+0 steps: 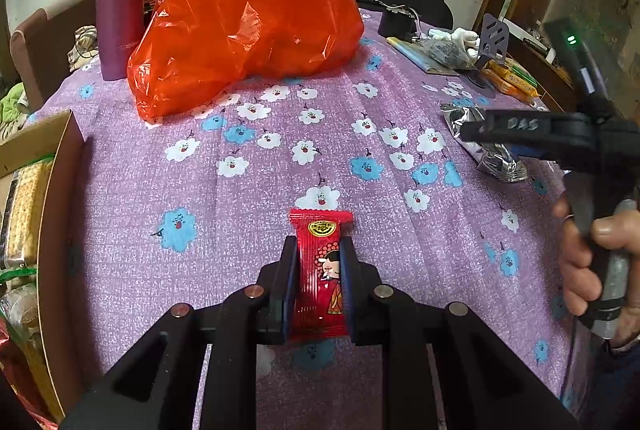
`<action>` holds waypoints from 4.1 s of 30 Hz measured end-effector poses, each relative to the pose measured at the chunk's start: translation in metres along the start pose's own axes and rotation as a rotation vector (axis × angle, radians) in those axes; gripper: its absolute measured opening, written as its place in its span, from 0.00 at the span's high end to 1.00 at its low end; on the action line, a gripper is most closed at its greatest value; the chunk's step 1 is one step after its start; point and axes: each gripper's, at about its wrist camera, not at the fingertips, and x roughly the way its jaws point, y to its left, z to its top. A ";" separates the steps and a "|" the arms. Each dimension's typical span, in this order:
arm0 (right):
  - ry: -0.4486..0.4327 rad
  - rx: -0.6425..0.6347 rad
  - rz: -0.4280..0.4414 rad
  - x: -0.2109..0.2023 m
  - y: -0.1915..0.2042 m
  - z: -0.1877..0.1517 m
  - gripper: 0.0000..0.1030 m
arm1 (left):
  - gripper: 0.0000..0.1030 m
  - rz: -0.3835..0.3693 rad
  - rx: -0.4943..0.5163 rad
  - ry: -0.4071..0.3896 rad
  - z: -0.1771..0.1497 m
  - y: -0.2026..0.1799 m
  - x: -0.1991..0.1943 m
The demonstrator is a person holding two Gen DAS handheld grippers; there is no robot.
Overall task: Organize snacks
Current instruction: 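Grasp the second red candy wrapper with the left tool while the right tool grasps the silver foil bag, then carry both items over the cardboard box and open both tools to drop them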
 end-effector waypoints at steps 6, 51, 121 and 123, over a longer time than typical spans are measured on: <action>-0.039 -0.046 -0.063 -0.008 0.010 -0.016 0.39 | 0.82 0.027 0.033 -0.010 -0.001 -0.005 0.000; -0.301 0.057 0.106 -0.100 0.035 -0.092 0.38 | 0.83 -0.002 0.044 -0.223 -0.002 -0.010 -0.042; -0.200 -0.258 0.404 -0.172 0.230 -0.185 0.38 | 0.82 0.124 -0.316 -0.362 -0.103 0.228 -0.194; -0.192 -0.271 0.421 -0.171 0.241 -0.183 0.38 | 0.82 0.129 -0.313 -0.354 -0.106 0.232 -0.192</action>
